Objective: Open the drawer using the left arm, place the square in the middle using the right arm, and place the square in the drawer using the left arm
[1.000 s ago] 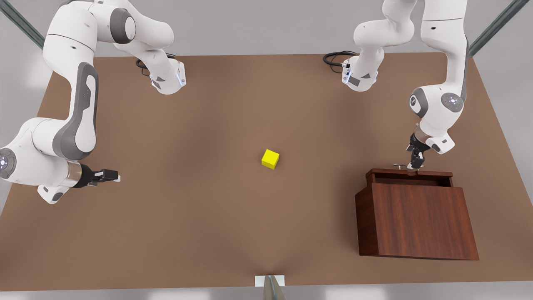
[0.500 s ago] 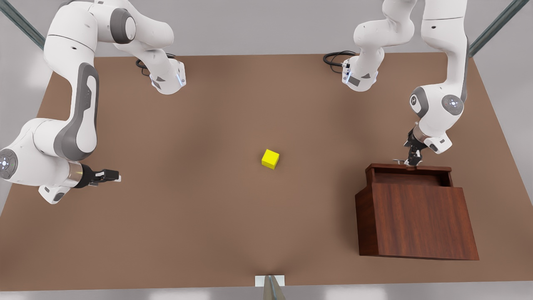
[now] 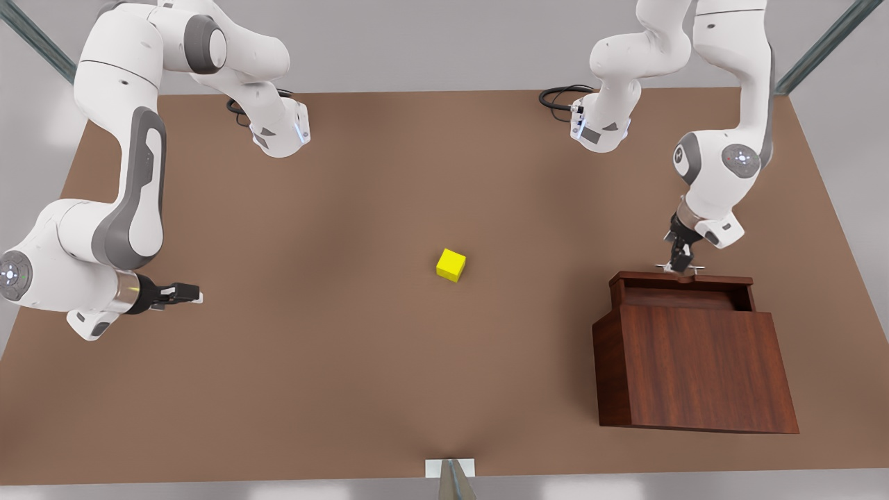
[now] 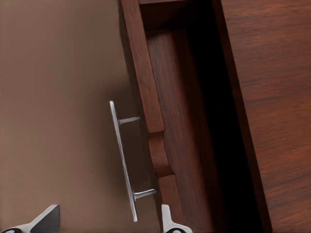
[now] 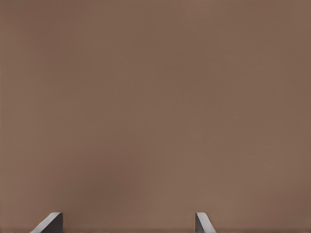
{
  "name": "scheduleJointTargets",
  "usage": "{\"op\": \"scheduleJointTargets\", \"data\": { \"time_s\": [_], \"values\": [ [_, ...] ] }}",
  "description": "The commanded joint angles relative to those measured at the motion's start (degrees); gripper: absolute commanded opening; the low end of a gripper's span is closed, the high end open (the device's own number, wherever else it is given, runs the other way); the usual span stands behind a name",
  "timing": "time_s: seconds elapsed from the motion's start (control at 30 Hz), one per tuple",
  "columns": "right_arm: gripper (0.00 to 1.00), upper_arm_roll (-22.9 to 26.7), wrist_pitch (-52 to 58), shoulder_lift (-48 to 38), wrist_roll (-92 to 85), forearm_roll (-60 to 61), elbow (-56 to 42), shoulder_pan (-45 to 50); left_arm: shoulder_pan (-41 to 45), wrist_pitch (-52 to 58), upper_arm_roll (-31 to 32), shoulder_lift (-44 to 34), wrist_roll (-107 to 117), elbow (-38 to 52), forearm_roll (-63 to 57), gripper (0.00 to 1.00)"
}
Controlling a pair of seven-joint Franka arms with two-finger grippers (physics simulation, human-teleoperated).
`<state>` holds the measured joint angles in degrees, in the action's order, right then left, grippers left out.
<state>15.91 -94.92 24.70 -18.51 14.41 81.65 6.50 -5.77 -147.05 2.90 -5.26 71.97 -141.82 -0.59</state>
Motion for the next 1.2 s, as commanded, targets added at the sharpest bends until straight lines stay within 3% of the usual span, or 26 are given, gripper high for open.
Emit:
{"op": "scheduleJointTargets", "data": {
  "time_s": [0.0,0.33,0.9,1.03,1.1,1.13,1.17],
  "values": [
    [1.00,0.00,0.00,0.00,-0.04,0.00,0.00,0.00,-0.12,-0.16,0.00,-0.01,0.02,-0.12,-0.29,1.00],
    [1.00,0.00,0.00,0.00,-0.04,0.00,0.09,0.00,-0.12,-6.32,0.00,0.87,0.19,-3.64,0.33,1.00],
    [1.00,0.18,0.09,-1.94,-0.13,-0.18,0.97,-0.62,-0.12,-4.30,0.09,1.57,1.25,-3.73,0.33,1.00],
    [1.00,0.18,0.09,-1.94,-0.21,-0.18,1.14,-0.62,-0.12,2.47,0.70,-1.06,3.62,-3.73,0.42,1.00],
    [1.00,0.18,0.09,-1.85,-0.21,-0.18,1.23,-0.62,-0.12,8.79,5.53,-3.61,8.36,-2.67,0.59,1.00],
    [1.00,0.18,0.09,-1.85,-0.21,-0.18,1.23,-0.62,-0.12,18.10,8.95,-4.85,13.19,3.73,0.59,1.00],
    [1.00,0.18,0.09,-1.85,-0.21,-0.18,1.23,-0.62,-0.12,33.65,11.51,-4.32,15.66,16.29,0.59,1.00]
  ]
}}
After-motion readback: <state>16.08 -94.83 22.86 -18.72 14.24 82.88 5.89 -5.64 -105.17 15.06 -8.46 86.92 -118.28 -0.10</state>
